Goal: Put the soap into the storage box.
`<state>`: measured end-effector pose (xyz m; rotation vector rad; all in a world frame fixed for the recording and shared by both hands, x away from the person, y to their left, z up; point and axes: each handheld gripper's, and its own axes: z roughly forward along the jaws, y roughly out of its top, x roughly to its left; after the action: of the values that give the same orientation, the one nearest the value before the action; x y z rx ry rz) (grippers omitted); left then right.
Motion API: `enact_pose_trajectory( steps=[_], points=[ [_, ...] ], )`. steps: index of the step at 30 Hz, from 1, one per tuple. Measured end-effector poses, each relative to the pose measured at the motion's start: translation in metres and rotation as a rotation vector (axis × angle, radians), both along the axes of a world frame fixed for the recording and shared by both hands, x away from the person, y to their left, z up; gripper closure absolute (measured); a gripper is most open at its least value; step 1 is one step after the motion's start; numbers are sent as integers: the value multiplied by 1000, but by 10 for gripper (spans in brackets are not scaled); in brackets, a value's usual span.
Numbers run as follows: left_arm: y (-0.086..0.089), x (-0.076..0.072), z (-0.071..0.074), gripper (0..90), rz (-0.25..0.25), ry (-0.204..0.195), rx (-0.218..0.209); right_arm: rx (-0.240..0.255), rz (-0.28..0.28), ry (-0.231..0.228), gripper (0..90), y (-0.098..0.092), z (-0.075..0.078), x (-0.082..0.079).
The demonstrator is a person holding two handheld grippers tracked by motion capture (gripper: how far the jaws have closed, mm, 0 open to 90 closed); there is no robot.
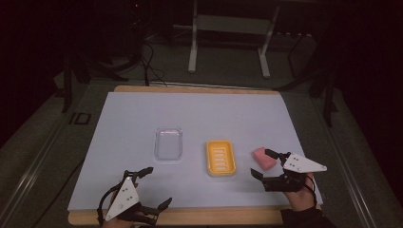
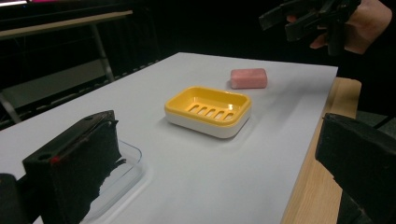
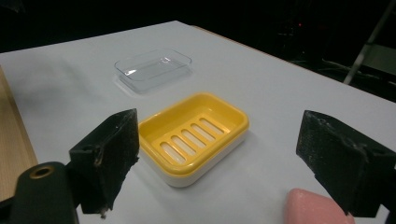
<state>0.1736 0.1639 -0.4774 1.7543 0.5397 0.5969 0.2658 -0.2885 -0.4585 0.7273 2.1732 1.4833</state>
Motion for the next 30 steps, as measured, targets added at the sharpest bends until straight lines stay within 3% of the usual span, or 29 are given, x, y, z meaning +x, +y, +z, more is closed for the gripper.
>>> enact_pose_trajectory(
  steps=[3, 5, 10, 14, 18, 24, 30],
  points=[
    [0, 0, 0, 4, 2, 1, 2, 0, 5, -13, 118, 0, 1, 0],
    [0, 0, 0, 4, 2, 1, 5, -21, 21, -49, 119, 2, 1, 1],
    [0, 0, -1, 4, 2, 6, 7, -40, 36, -38, 119, 5, 1, 3],
    [-1, 0, -1, 4, 1, 8, 13, -67, 47, 42, 129, 7, 1, 6],
    [-2, 0, -2, 4, -1, 8, 22, -97, 22, 172, 123, 5, 2, 11],
    [-3, 0, -2, 4, -2, 10, 37, -245, 27, 305, 122, 3, 2, 19],
    [-4, 0, -3, 4, -4, 10, 47, -361, 46, 391, 118, 6, -2, 21]
  ],
)
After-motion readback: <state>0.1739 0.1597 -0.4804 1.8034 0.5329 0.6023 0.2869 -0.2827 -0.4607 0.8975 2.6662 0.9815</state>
